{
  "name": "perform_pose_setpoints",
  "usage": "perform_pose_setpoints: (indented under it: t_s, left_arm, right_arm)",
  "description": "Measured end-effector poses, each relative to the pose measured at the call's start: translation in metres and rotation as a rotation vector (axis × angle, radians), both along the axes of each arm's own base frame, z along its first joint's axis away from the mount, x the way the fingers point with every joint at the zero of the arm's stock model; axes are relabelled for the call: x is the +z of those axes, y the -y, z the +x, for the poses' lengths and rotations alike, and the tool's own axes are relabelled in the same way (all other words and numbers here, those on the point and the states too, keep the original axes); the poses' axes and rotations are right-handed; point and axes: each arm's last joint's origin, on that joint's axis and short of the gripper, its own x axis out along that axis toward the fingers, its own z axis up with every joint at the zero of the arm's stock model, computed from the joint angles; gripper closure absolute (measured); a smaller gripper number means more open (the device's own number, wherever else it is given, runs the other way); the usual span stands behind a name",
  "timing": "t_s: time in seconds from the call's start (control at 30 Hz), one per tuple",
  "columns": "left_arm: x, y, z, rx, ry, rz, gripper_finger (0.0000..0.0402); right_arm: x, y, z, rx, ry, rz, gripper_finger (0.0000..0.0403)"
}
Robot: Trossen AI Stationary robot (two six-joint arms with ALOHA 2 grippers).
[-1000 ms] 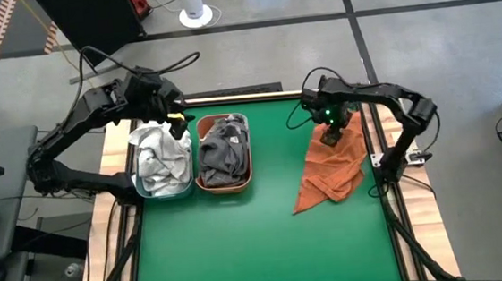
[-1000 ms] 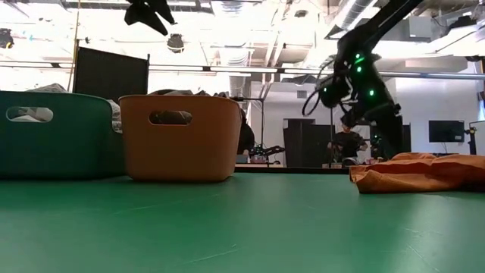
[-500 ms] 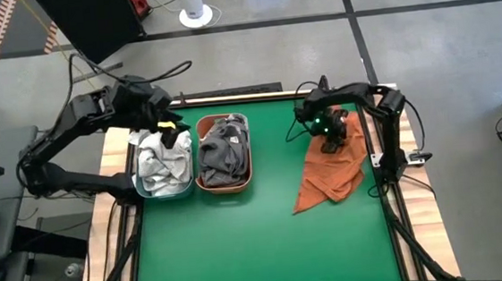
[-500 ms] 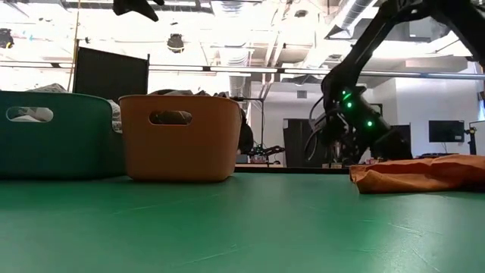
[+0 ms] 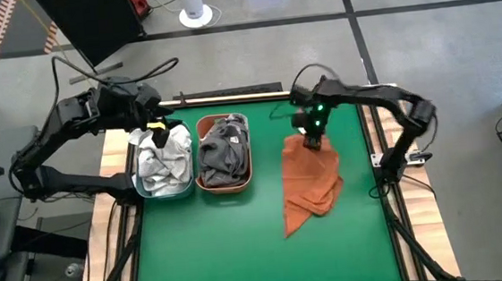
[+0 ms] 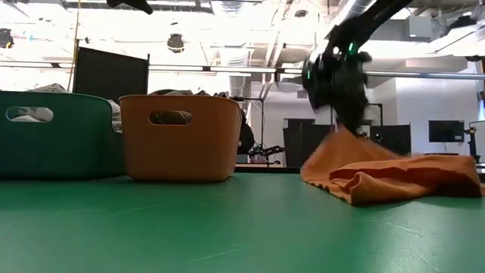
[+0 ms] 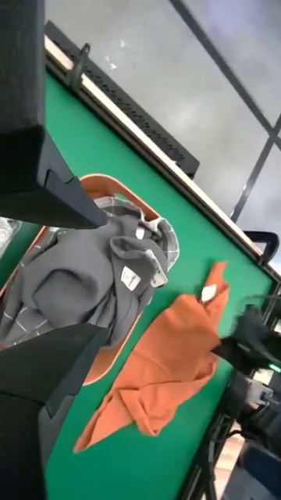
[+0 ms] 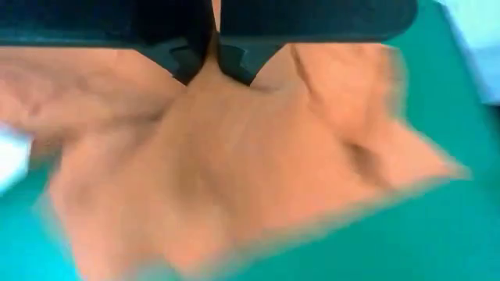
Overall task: Sort towels by color in basket
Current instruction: Put the orange towel into the orange bin
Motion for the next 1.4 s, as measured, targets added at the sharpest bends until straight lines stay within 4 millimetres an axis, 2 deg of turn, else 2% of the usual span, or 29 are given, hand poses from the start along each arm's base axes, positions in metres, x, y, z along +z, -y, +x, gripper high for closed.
perform_pose_setpoints:
  t_s: [0.27,0.4,0.5,0.57,0.67,0.83,1.0,1.17,1.4]
  left_arm:
    - [0.004,-0.001,0.003,-0.025,0.024,0.054,0.0200]
    - [0.009,-0.002,0.005,-0.029,0.076,0.087,0.0200]
    - [0.013,-0.003,0.007,-0.028,0.118,0.108,0.0200]
    - [0.017,-0.003,0.007,-0.031,0.154,0.130,0.0200]
    - [0.025,-0.002,0.005,-0.028,0.232,0.167,0.0200]
    - [0.038,0.000,0.000,-0.018,0.355,0.209,0.0200]
    - [0.044,0.002,-0.005,-0.002,0.422,0.196,0.0200]
    - [0.044,0.004,-0.003,-0.013,0.438,0.171,0.0200]
    - [0.045,0.011,-0.009,-0.026,0.452,0.147,0.0200]
  right_arm:
    - [0.125,-0.016,-0.003,-0.026,0.788,0.145,0.0386]
    - [0.189,-0.027,0.002,0.042,1.195,0.112,0.0386]
    - [0.226,-0.038,0.002,0.119,1.469,0.067,0.0386]
    - [0.242,-0.044,0.001,0.119,1.611,0.040,0.0386]
    - [0.254,-0.052,0.005,0.081,1.772,-0.012,0.0386]
    - [0.256,-0.061,0.028,0.015,1.907,-0.042,0.0386]
    - [0.266,-0.067,0.063,0.048,1.905,0.014,0.0386]
    - [0.275,-0.061,0.099,0.062,1.801,0.021,0.0386]
    - [0.302,-0.056,0.121,0.110,1.869,-0.020,0.0386]
